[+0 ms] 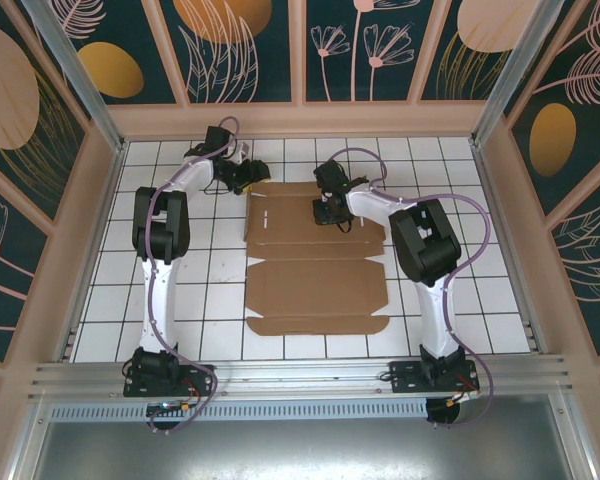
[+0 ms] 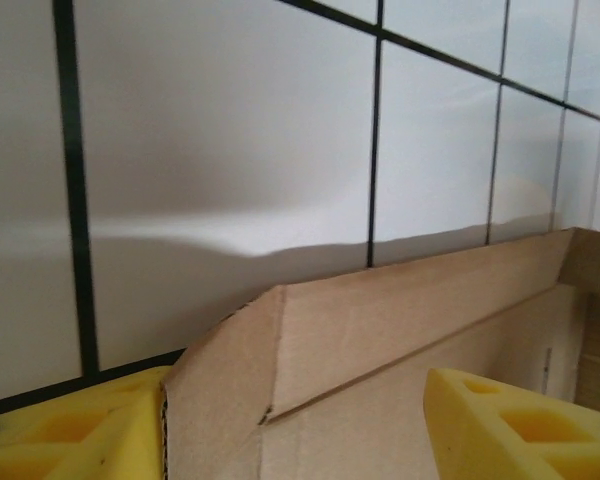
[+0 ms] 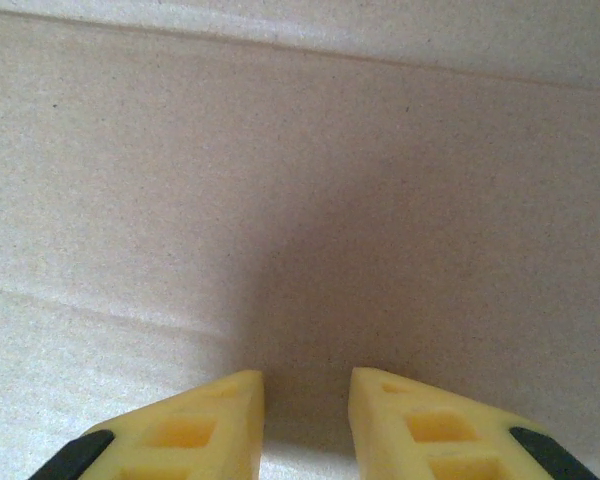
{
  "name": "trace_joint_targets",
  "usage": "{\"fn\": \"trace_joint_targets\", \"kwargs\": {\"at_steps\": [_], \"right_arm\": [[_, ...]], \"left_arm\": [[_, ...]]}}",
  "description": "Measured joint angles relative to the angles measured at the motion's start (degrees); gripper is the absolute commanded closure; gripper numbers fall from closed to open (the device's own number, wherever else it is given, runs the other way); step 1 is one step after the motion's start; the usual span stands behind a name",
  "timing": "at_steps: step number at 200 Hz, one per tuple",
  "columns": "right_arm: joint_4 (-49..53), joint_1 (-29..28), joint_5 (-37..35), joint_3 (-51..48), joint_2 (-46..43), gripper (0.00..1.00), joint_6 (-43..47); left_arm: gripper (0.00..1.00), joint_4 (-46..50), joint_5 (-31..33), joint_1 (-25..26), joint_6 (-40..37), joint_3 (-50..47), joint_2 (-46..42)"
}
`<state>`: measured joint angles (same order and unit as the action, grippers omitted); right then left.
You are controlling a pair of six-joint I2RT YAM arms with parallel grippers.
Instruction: Fold the paper box
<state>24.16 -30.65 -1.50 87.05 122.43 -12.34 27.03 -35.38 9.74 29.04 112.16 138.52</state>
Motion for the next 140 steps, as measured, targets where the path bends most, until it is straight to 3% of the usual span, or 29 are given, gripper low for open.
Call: {"fn": "trace_joint_targets", "kwargs": {"at_steps": [70, 140], "right_arm": [[-0.7, 0.0, 0.0, 0.3, 0.4, 0.71, 0.0], [-0.9, -0.7, -1.1, 1.2, 1.1, 0.71, 0.0]], "left_arm": [[0.39, -6.5, -4.4, 0.2, 4.4, -3.6, -0.5], [0.38, -6.2, -4.7, 2.7, 4.9, 0.6, -0.4]]}}
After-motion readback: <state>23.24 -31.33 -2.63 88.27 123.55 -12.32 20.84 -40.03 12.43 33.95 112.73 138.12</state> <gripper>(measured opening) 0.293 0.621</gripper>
